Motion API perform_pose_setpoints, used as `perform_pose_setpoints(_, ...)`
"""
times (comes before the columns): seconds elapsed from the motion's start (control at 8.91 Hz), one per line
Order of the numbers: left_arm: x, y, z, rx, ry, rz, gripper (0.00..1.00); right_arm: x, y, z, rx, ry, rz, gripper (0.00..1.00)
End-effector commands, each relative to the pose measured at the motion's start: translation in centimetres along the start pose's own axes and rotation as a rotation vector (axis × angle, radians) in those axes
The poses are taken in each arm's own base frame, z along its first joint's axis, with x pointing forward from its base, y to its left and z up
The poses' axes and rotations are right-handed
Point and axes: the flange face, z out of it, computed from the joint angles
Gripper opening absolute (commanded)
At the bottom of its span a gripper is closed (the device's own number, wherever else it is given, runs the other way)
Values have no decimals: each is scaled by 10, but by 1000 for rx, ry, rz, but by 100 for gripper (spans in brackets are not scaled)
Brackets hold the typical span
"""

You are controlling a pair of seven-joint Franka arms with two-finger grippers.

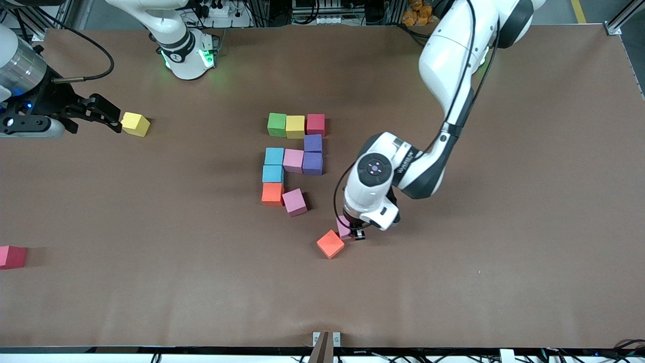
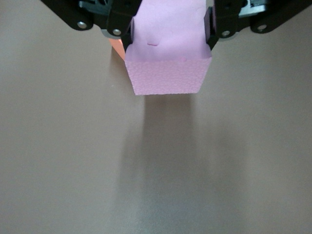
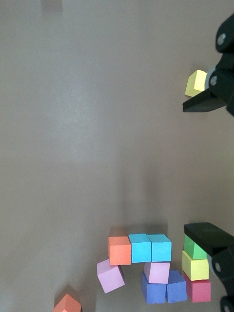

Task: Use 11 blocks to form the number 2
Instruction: 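Carry the pink cube toward the pink cube at the digit base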

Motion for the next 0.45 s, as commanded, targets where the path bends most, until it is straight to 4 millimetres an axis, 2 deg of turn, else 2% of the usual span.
perform_pose_setpoints(0.0,2,-1,-7,3,23,14,0,0,5,-6,-10,2,1,100)
perform_pose_setpoints(0.34,-28,-37,-4,57,-3,59,0,-1,5,-6,-10,4,1,100)
